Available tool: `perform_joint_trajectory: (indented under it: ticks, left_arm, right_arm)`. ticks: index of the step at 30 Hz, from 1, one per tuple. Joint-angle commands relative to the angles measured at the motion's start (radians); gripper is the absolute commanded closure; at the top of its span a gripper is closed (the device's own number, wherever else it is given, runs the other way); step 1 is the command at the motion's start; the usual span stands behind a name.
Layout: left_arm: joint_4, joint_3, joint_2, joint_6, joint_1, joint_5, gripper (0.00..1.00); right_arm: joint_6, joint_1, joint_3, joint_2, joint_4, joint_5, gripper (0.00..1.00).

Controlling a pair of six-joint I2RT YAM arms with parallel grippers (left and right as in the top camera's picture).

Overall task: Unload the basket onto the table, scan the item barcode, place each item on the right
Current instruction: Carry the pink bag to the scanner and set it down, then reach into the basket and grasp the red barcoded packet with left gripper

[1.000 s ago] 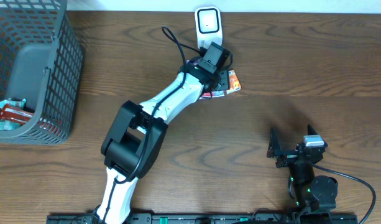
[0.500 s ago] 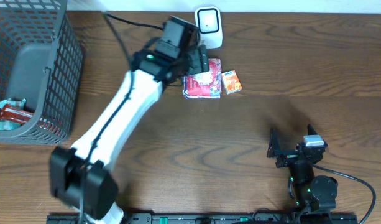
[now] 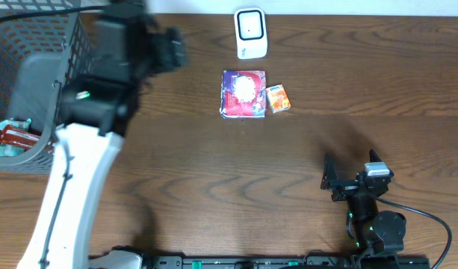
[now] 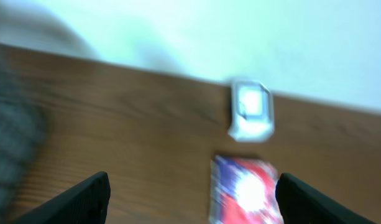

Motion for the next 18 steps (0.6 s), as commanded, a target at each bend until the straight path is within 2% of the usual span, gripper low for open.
perform_joint_trajectory:
  ticks: [1, 9, 14, 18]
  left_arm:
    - [0.022, 0.014, -0.034, 0.078, 0.122, -0.082, 0.15]
    - [0.106, 0.014, -0.045, 0.093, 0.455, -0.093, 0.09]
    - [0.064, 0.014, -0.004, 0.057, 0.613, -0.093, 0.00]
    - [0.017, 0.014, 0.048, -0.008, 0.708, -0.093, 0.02]
  right_arm:
    - [-0.008, -0.002, -0.002, -0.006, -0.004, 0.008, 0.01]
    - [-0.008, -0.002, -0.002, -0.006, -0.004, 0.008, 0.01]
    - [-0.008, -0.002, -0.002, -0.006, -0.004, 0.008, 0.01]
    - [-0.008, -0.002, -0.002, -0.006, -0.004, 0.008, 0.01]
